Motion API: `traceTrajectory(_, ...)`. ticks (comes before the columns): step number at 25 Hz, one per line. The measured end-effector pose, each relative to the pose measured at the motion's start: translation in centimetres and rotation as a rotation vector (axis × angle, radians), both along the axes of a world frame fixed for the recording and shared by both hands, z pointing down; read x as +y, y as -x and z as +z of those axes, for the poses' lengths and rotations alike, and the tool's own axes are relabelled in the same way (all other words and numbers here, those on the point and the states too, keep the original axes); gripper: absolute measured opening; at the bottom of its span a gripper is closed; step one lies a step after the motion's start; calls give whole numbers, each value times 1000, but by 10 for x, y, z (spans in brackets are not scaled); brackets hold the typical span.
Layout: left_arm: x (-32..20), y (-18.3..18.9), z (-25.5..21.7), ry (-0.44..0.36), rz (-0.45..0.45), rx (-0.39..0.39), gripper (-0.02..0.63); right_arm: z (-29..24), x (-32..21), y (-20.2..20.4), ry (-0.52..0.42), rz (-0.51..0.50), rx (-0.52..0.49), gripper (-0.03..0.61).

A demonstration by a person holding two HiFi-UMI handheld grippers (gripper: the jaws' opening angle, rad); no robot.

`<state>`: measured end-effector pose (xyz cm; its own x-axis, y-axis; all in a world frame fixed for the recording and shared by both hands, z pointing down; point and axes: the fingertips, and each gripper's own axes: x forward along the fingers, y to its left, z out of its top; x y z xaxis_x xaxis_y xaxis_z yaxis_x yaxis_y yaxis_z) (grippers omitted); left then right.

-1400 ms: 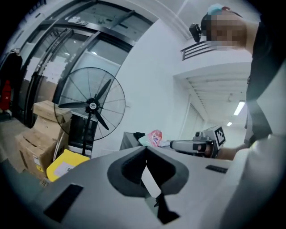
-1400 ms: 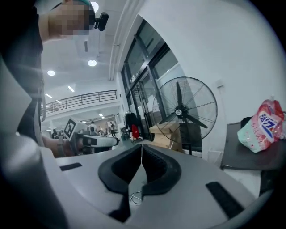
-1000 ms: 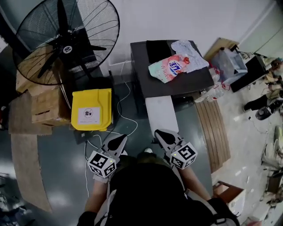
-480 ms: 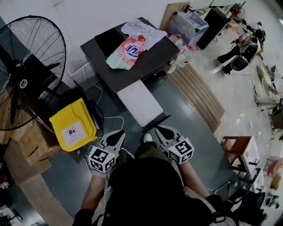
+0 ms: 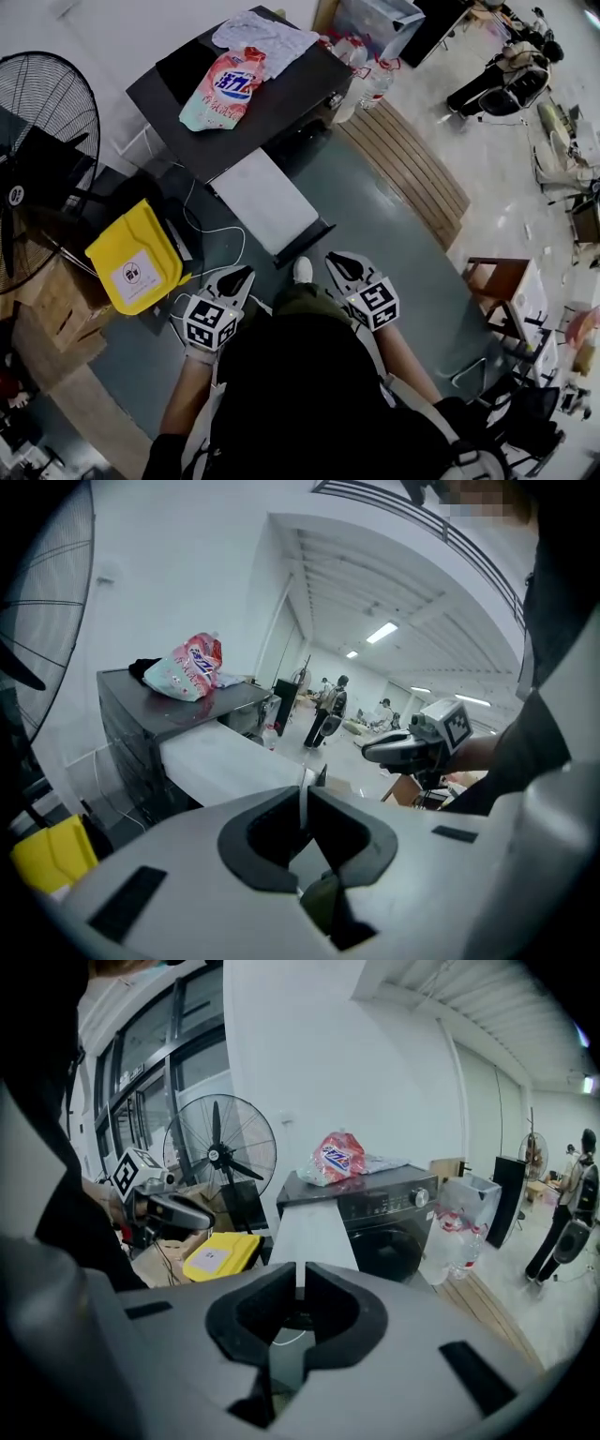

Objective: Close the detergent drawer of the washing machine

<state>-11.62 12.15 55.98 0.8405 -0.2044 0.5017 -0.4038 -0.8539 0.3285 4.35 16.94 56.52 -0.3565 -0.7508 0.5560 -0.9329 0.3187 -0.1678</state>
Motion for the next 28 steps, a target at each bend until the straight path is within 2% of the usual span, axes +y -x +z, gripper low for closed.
traceTrajectory(4,3,-19,21,7,1,-71,23,26,-7,-26,35,-44,38,30)
traceTrajectory(7,7,-30,38,14,4,-125,57,47,-12,-39,71,-86,54,88)
traceTrajectory(12,15,-42,65,49,-7,-191,87,71,-21,-57,116,-148,79,140)
traceTrajectory(21,27,-53,109,117,-40,-307,136,98,-40,-75,150,-302,139,157)
traceTrajectory(28,28,-60,133,167,-117,-342,135,114,-46,-75,160,-404,133,156)
